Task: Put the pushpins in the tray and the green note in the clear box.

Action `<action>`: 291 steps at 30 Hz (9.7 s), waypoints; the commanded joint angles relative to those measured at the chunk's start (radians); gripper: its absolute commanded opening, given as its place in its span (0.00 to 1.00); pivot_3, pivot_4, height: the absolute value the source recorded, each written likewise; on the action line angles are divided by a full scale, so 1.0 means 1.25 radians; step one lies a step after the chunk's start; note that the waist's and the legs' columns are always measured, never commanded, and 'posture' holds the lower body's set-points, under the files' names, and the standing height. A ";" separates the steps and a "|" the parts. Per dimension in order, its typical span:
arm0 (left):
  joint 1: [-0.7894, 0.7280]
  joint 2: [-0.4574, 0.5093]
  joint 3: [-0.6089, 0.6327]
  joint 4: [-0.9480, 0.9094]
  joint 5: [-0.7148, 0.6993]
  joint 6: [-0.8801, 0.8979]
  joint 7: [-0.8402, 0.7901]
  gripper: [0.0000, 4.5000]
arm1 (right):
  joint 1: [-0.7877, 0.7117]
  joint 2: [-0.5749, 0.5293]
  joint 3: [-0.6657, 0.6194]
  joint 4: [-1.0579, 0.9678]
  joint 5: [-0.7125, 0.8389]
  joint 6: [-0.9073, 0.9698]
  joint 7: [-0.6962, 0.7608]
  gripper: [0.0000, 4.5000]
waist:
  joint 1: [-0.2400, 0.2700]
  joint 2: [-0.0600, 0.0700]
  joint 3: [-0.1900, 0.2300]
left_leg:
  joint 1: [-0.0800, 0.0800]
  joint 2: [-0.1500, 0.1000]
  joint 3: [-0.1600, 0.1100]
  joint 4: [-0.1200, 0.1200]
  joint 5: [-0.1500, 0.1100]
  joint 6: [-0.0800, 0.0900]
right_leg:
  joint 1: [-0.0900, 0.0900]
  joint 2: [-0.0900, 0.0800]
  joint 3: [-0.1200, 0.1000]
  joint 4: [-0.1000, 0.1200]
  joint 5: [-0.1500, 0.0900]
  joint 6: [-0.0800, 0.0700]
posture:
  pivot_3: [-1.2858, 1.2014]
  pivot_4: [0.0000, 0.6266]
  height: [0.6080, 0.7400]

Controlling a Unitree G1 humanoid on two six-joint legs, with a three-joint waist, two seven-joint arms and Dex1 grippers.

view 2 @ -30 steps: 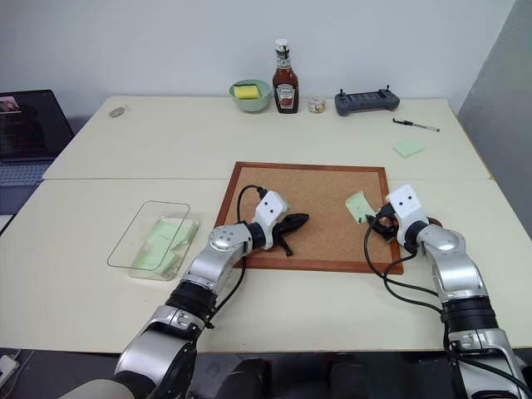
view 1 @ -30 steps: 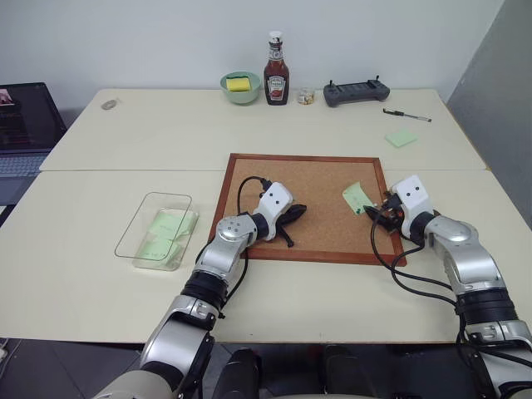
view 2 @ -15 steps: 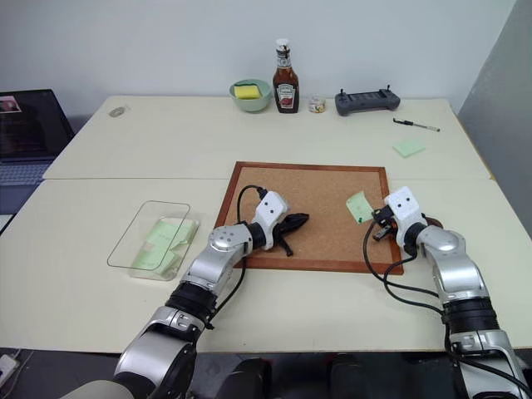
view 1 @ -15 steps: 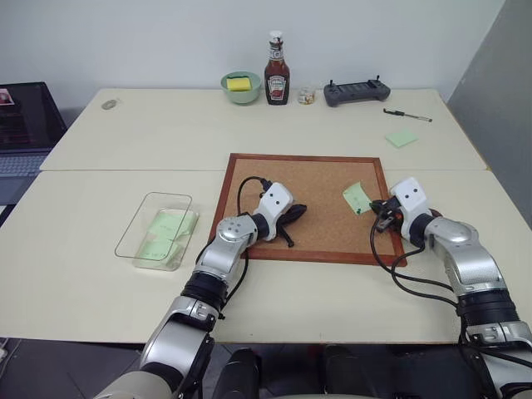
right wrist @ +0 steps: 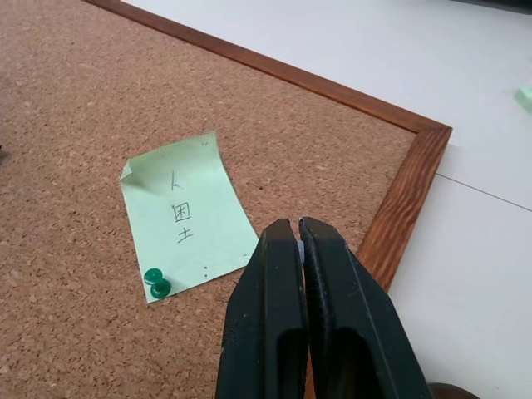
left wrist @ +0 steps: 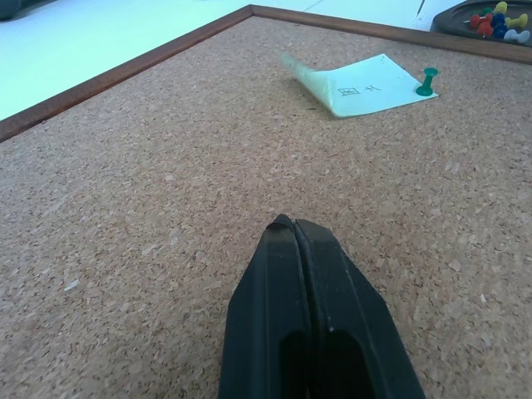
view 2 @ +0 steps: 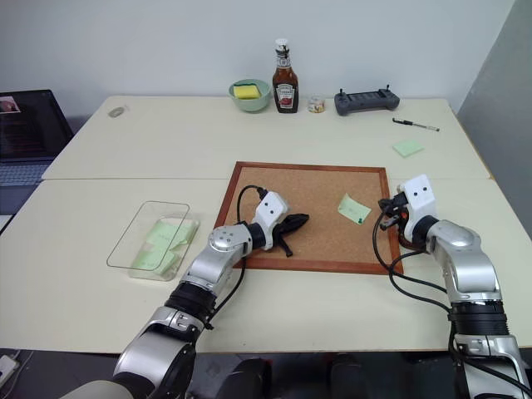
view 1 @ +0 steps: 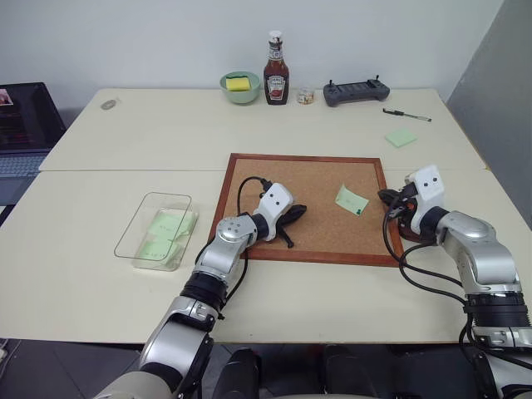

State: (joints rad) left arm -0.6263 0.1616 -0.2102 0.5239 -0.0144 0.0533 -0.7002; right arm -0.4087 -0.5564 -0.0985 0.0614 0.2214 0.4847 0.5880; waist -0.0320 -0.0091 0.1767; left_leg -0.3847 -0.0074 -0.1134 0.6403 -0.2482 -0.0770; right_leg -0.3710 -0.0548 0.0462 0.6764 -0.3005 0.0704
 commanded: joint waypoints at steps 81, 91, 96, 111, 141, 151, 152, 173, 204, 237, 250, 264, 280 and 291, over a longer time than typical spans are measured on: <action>0.003 -0.008 -0.027 0.074 0.042 -0.031 -0.011 0.00 | 0.202 -0.124 -0.186 -0.227 0.077 0.179 -0.015 0.99 | 0.003 0.001 -0.001 | 0.001 0.000 0.000 -0.001 0.000 0.000 | 0.002 0.000 0.000 -0.002 -0.001 0.001 | 0.52 0.24 1.00; 0.006 -0.008 -0.028 0.072 0.045 -0.036 -0.012 0.00 | 0.187 -0.063 -0.055 -0.290 0.104 0.115 0.048 0.99 | 0.003 0.001 -0.001 | 0.001 0.000 0.000 -0.001 0.000 0.000 | 0.002 0.000 0.000 -0.002 -0.001 0.002 | 0.52 0.24 1.00; 0.007 -0.006 -0.030 0.068 0.046 -0.035 -0.012 0.00 | 0.108 -0.012 0.025 -0.178 0.045 0.032 0.032 0.99 | 0.001 0.001 -0.001 | 0.002 0.000 0.000 -0.001 0.000 0.000 | 0.002 0.000 0.000 -0.002 -0.001 0.001 | 0.52 0.24 1.00; 0.019 -0.001 -0.031 0.047 0.045 -0.027 -0.007 0.00 | 0.011 0.015 0.093 0.032 -0.030 -0.090 0.050 0.60 | 0.002 0.001 -0.001 | 0.001 0.000 0.000 -0.001 0.000 0.000 | 0.002 0.000 -0.001 -0.002 0.000 0.001 | 0.52 0.24 1.00; 0.019 -0.004 -0.024 0.050 0.037 -0.019 -0.002 0.00 | 0.016 -0.008 0.039 -0.127 0.017 -0.062 0.083 0.00 | 0.001 0.001 -0.001 | 0.001 0.000 0.000 -0.001 0.000 0.000 | 0.001 0.000 -0.001 -0.002 0.000 0.001 | 0.52 0.24 1.00; 0.016 -0.005 0.018 -0.023 -0.015 0.041 -0.017 0.00 | 0.019 -0.009 0.044 -0.143 0.014 -0.059 0.079 0.00 | 0.001 0.001 -0.001 | 0.001 0.000 0.000 -0.001 0.000 0.000 | 0.001 0.000 -0.001 -0.002 0.000 0.001 | 0.52 0.24 1.00; 0.022 -0.002 0.031 -0.054 -0.035 0.071 -0.023 0.00 | 0.019 -0.007 0.045 -0.144 0.014 -0.059 0.077 0.00 | 0.001 0.001 0.000 | 0.001 0.000 0.000 -0.001 0.000 0.000 | 0.001 0.000 -0.001 -0.002 0.000 0.001 | 0.52 0.24 1.00; 0.093 0.028 0.064 -0.356 -0.161 0.269 -0.039 0.82 | -0.018 0.027 0.062 -0.138 0.012 -0.065 0.067 0.00 | 0.000 -0.002 0.002 | -0.001 0.001 0.000 -0.006 0.000 0.000 | -0.003 0.000 0.000 -0.003 -0.001 0.000 | 0.52 0.24 1.00; -0.143 -0.234 0.338 -0.102 -0.454 0.579 0.220 1.00 | -0.049 0.044 0.062 -0.225 0.042 -0.029 0.060 0.00 | 0.000 -0.005 0.004 | -0.001 0.001 0.000 -0.006 0.000 -0.001 | -0.003 0.000 0.000 -0.004 -0.001 0.000 | 0.52 0.24 1.00; -0.106 -0.179 0.264 -0.126 -0.482 0.634 0.129 0.02 | -0.064 0.049 0.070 -0.229 0.040 -0.021 0.063 0.00 | -0.001 -0.005 0.004 | -0.002 0.001 0.000 -0.006 0.001 -0.002 | -0.003 0.000 0.000 -0.004 -0.001 0.000 | 0.52 0.24 1.00; -0.061 -0.162 0.245 -0.177 -0.489 0.608 0.113 0.35 | -0.069 0.052 0.074 -0.225 0.040 -0.022 0.064 0.00 | -0.001 -0.005 0.004 | -0.002 0.001 0.000 -0.006 0.001 -0.001 | -0.003 0.000 0.000 -0.004 0.000 0.000 | 0.52 0.24 1.00; -0.048 -0.200 0.305 -0.193 -0.568 0.679 0.160 0.85 | -0.068 0.053 0.077 -0.226 0.040 -0.020 0.063 0.00 | -0.001 -0.005 0.004 | -0.002 0.001 0.000 -0.006 0.000 -0.001 | -0.003 0.000 0.000 -0.004 0.000 0.000 | 0.52 0.24 1.00; -0.040 -0.196 0.303 -0.206 -0.585 0.715 0.144 0.48 | -0.067 0.054 0.078 -0.227 0.039 -0.020 0.060 0.00 | -0.001 -0.005 0.004 | -0.002 0.001 0.000 -0.006 0.001 -0.001 | -0.003 0.000 0.000 -0.004 0.000 0.000 | 0.52 0.24 1.00; -0.006 -0.187 0.301 -0.241 -0.591 0.720 0.155 0.01 | -0.070 0.052 0.080 -0.223 0.040 -0.021 0.064 0.00 | -0.001 -0.005 0.004 | -0.001 0.001 0.000 -0.006 0.001 -0.001 | -0.003 0.000 0.000 -0.004 0.000 0.000 | 0.52 0.24 1.00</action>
State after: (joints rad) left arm -0.6430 -0.0721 0.1640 0.2411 -0.7391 0.9516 -0.5112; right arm -0.4742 -0.4901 0.0140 -0.1929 0.2576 0.4654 0.6703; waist -0.0336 -0.0155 0.1814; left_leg -0.3865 -0.0063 -0.1129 0.6324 -0.2473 -0.0786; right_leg -0.3749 -0.0547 0.0459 0.6717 -0.3011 0.0706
